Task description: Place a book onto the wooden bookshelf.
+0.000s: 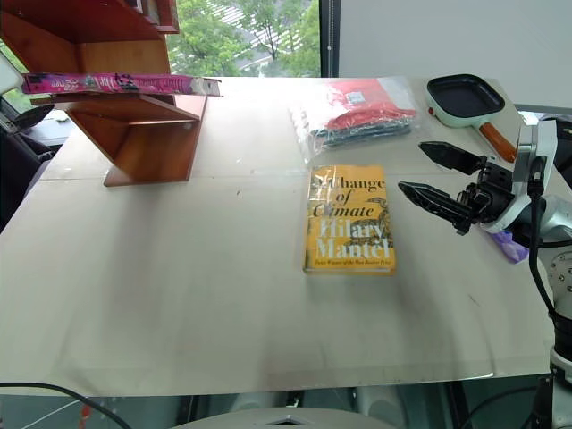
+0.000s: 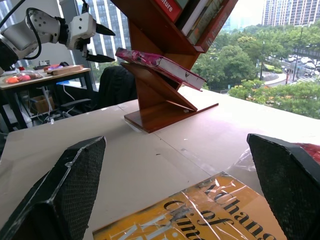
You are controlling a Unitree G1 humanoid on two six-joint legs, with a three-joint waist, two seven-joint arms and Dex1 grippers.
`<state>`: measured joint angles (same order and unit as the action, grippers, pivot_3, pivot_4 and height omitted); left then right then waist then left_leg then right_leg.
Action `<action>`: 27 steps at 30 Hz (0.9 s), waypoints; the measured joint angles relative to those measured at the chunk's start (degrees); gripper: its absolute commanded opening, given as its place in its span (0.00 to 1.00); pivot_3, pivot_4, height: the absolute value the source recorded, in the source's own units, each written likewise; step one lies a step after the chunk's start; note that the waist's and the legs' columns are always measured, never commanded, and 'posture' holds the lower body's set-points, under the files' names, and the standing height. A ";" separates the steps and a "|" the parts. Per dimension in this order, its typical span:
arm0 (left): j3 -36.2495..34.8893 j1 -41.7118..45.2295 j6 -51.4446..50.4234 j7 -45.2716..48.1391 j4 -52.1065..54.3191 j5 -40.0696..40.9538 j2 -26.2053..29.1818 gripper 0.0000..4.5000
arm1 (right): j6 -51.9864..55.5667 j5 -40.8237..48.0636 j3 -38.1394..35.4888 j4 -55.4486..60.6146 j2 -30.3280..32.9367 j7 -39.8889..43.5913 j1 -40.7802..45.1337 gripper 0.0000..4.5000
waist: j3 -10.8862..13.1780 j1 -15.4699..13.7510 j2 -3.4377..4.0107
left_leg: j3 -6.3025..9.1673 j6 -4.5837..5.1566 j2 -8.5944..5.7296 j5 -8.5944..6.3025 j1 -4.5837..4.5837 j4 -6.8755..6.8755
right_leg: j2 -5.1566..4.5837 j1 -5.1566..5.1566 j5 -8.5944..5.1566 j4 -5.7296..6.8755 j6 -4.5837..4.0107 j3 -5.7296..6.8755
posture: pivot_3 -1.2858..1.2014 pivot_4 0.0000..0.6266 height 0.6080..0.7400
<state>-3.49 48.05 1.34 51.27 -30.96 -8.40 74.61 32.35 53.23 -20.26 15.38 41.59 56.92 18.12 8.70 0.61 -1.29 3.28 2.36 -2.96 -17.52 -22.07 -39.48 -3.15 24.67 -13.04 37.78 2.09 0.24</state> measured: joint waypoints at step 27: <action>2.66 -14.49 -22.64 -24.65 35.90 30.00 -60.52 1.00 | -0.06 0.39 -3.49 0.97 2.27 -0.59 -3.99 1.00 | -0.11 -1.56 0.13 | 0.06 -0.01 0.03 0.00 0.17 -0.41 | 0.02 -0.43 0.01 -0.09 -0.01 -0.04 | 0.52 0.24 0.85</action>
<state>-0.82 33.56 -21.31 26.62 4.94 21.60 14.08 32.28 53.62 -23.75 16.35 43.86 56.33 14.13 8.59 -0.95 -1.16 3.35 2.35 -2.94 -17.52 -21.90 -39.89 -3.13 24.25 -13.02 37.69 2.09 0.21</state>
